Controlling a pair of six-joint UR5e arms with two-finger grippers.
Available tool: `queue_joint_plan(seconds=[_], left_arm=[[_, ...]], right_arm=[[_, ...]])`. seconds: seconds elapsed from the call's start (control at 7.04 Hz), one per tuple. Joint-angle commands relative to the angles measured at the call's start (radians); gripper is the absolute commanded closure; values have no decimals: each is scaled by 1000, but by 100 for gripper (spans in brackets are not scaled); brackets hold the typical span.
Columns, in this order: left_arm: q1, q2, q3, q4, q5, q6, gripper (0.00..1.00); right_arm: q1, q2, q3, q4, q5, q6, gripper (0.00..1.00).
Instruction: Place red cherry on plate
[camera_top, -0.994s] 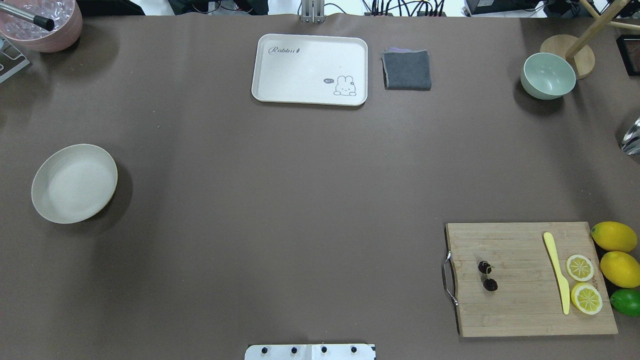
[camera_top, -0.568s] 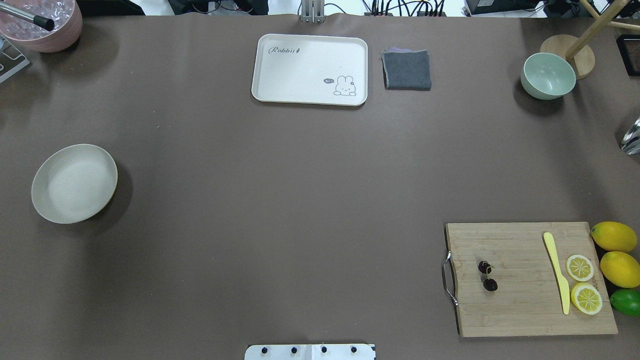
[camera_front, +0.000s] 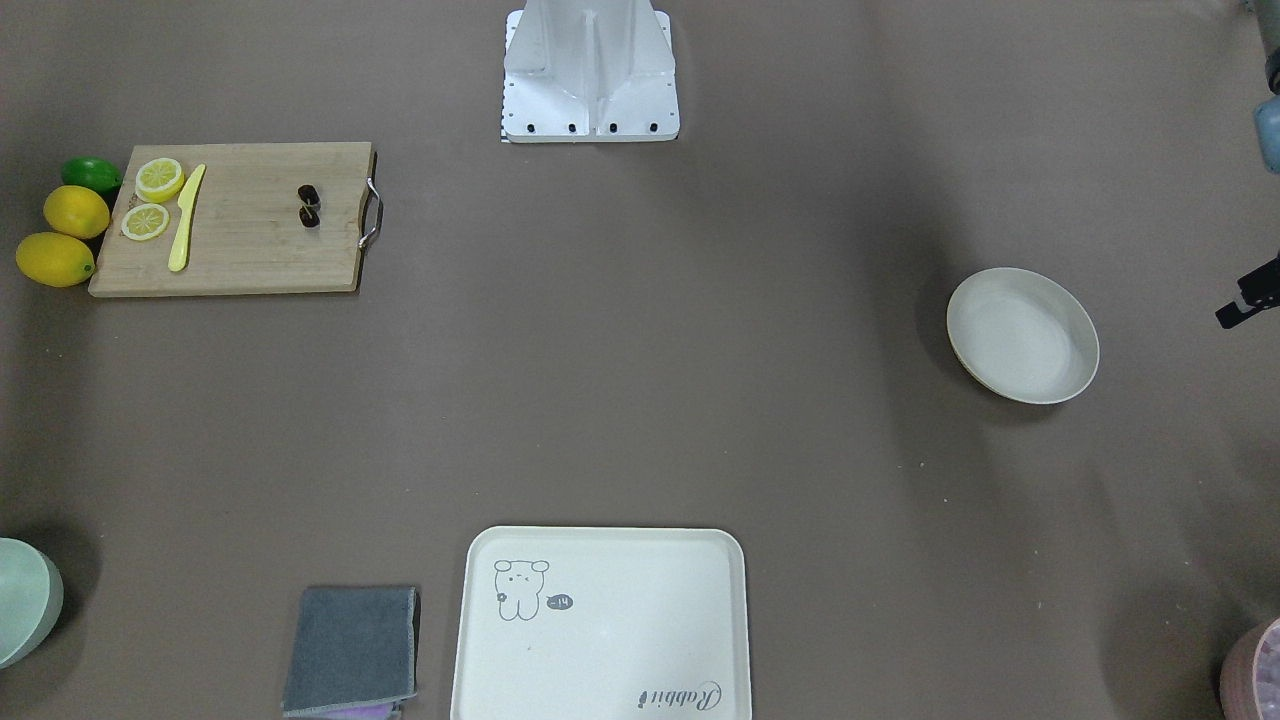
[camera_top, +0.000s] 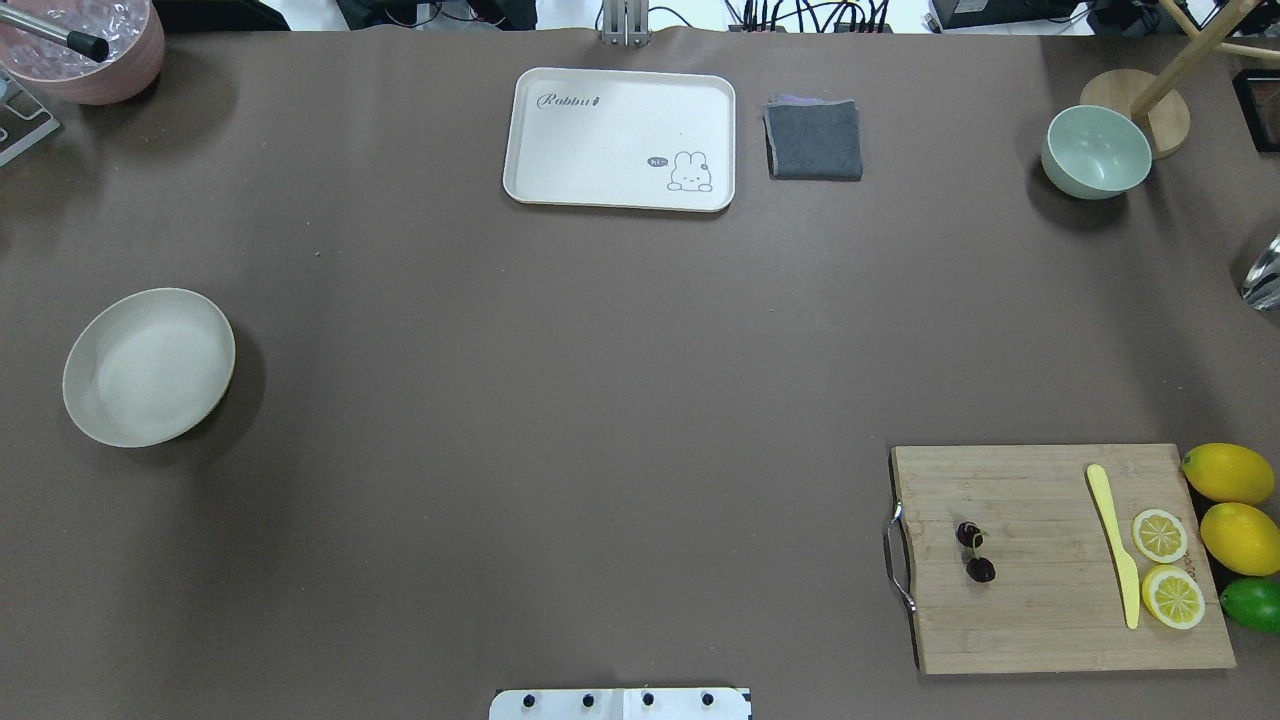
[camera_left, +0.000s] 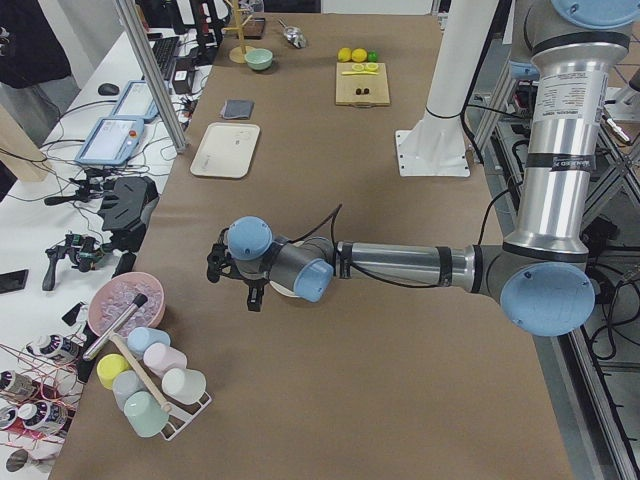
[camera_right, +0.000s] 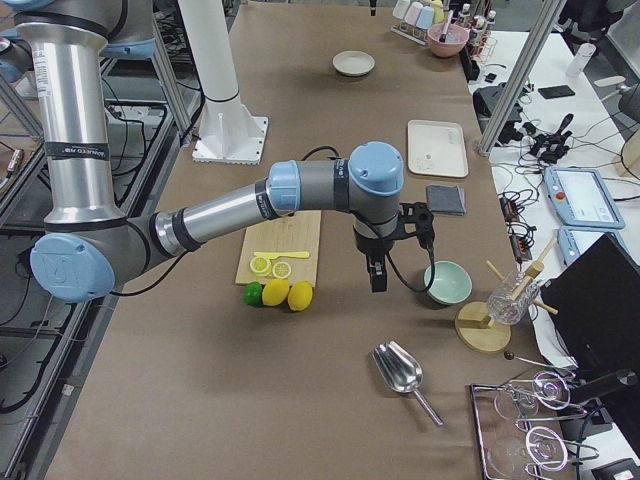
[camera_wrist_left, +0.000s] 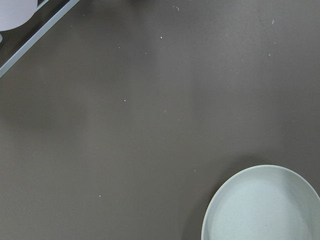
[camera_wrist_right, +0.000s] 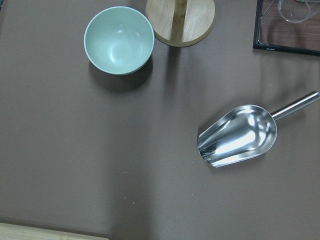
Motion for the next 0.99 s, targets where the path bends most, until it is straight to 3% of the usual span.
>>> queue_joint_plan(seconds=[0.0, 0.28, 0.43, 0.57, 0.85], left_arm=[[53, -32, 4, -13, 43, -40, 4], [114, -40, 19, -88, 93, -121, 4], [181, -28, 83, -228, 188, -177, 4], [240, 8, 128, -415, 214, -286, 4], [280, 72, 127, -545, 215, -361, 4]], right_arm=[[6, -6, 0, 0, 0, 0, 0], [9, -5, -3, 0, 2, 0, 0], [9, -5, -1, 0, 3, 0, 0], [9, -3, -1, 0, 5, 0, 0], [9, -3, 0, 0, 8, 2, 0]])
